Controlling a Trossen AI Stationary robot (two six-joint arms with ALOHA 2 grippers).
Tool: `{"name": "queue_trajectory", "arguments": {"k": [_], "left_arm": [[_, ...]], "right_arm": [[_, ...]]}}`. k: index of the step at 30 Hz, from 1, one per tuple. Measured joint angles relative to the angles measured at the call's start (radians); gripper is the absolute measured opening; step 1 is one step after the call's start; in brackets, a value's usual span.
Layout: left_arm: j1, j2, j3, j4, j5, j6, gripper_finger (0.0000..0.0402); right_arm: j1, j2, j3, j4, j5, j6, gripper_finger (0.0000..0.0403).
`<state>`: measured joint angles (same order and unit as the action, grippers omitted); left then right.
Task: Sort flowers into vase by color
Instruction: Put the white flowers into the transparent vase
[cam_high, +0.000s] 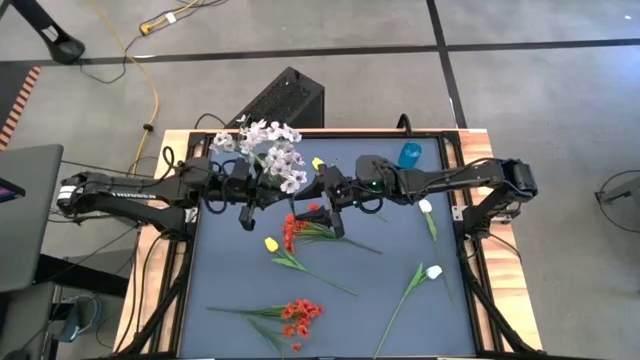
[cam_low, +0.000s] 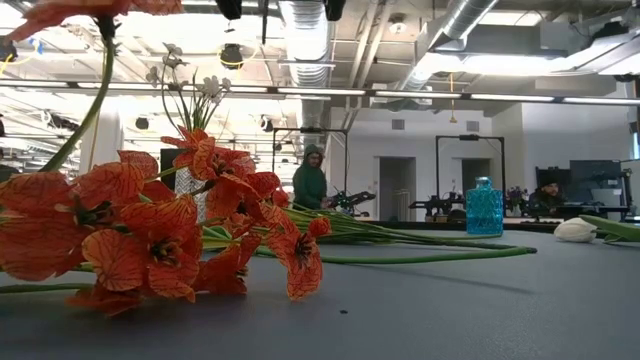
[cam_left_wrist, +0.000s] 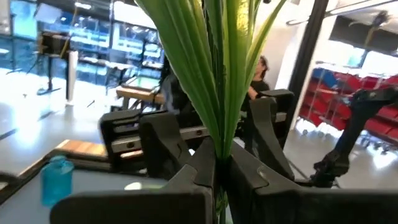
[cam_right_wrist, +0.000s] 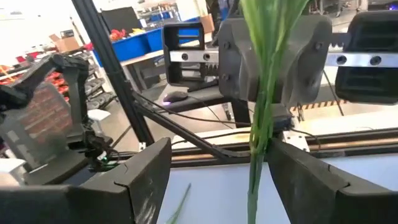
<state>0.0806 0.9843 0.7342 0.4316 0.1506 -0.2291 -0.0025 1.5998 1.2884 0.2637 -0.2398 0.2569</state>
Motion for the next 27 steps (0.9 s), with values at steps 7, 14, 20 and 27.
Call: {"name": "queue_trajectory", "arguments": {"k": [7,14,20,27], "left_arm": [[0.036,-0.197,0.023,-0.302,-0.180,0.120,0.0001],[0.023,-0.192,0.023,-0.308,-0.153,0.048,0.0001],[-0.001,-0.139,0.021,-0.367,-0.267,0.089,0.0001],[-0.001,-0.132,0.022,-0.288,-0.274,0.126,0.0001]], "right_arm": [[-0.001,0.001,0.000,0.000,0.000,-0.003,0.0291],[-0.043,0.001,0.000,0.029,0.030,-0.022,0.0291],[-0.071,0.005,0.000,0.034,0.034,-0.022,0.0291],[-0.070,0.008,0.000,0.032,0.034,-0.031,0.0291]]}}
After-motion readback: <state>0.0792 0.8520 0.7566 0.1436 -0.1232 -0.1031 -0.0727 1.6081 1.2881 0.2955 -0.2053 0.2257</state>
